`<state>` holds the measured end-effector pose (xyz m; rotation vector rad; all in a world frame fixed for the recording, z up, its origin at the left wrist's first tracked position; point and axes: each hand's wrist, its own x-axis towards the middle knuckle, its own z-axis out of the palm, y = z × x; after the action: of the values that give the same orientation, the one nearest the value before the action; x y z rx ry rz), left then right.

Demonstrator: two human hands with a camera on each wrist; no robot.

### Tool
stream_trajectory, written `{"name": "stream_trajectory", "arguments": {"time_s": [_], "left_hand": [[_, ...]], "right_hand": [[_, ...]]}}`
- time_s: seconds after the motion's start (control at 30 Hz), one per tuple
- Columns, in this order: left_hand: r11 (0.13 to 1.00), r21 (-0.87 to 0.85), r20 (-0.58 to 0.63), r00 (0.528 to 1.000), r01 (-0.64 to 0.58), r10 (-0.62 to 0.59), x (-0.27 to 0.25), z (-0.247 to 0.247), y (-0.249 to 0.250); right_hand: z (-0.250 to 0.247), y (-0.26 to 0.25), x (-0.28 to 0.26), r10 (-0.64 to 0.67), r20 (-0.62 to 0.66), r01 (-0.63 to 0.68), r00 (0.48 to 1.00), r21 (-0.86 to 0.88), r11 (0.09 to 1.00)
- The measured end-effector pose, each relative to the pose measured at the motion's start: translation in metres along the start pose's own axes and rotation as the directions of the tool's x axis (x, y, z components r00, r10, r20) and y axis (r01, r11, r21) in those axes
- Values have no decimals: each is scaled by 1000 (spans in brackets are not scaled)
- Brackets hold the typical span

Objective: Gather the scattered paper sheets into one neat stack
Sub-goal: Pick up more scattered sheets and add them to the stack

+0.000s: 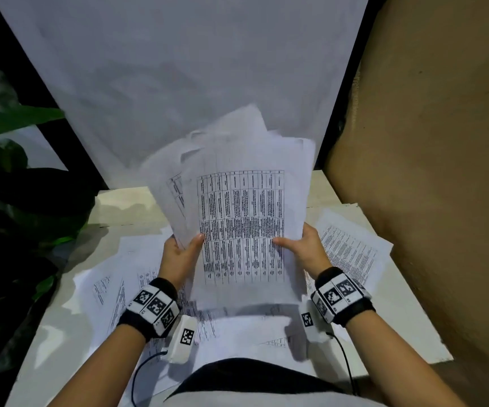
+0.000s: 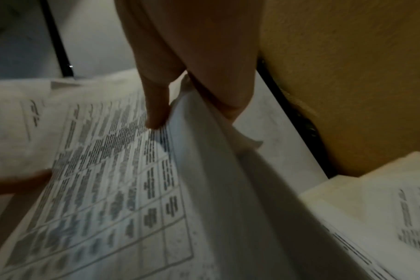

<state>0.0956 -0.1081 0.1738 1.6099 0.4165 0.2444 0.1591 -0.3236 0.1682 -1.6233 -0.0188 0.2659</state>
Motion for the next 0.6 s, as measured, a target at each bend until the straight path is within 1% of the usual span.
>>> {"name": "stream_trajectory", "arguments": {"time_s": [0.07,0.13,0.23,0.3,0.37,0.4,0.47,0.6], "left_hand": [[1000,-13,-4,1000,23,-23,2,-5,-2],[996,-79,-1,999,33,-33,0,-7,-2],[994,-112,88,996,-14,24,-1,-11,-6],[997,-77,140,990,-17,28,0,-13,-6],[998,-57,141,990,-14,22,-1,-13,1],[999,-42,115,993,-21,26,-1,-12,6],[998,-28,76,995,-61,63,2,-14,13],[981,-27,104,975,-194,196,5,-19,24]], "right_hand": [[2,-3,3,-40,26,41,999,-53,998],[6,-3,6,-49,62,53,997,-64,997],[11,-2,6,-65,102,73,993,-75,995],[14,-2,6,-61,100,69,993,-80,994],[16,-6,7,-82,89,91,993,-97,991],[18,-11,7,-100,89,108,991,-93,990],[19,-21,7,-151,88,157,985,-73,985],[21,-35,6,-238,100,237,966,17,971]]}}
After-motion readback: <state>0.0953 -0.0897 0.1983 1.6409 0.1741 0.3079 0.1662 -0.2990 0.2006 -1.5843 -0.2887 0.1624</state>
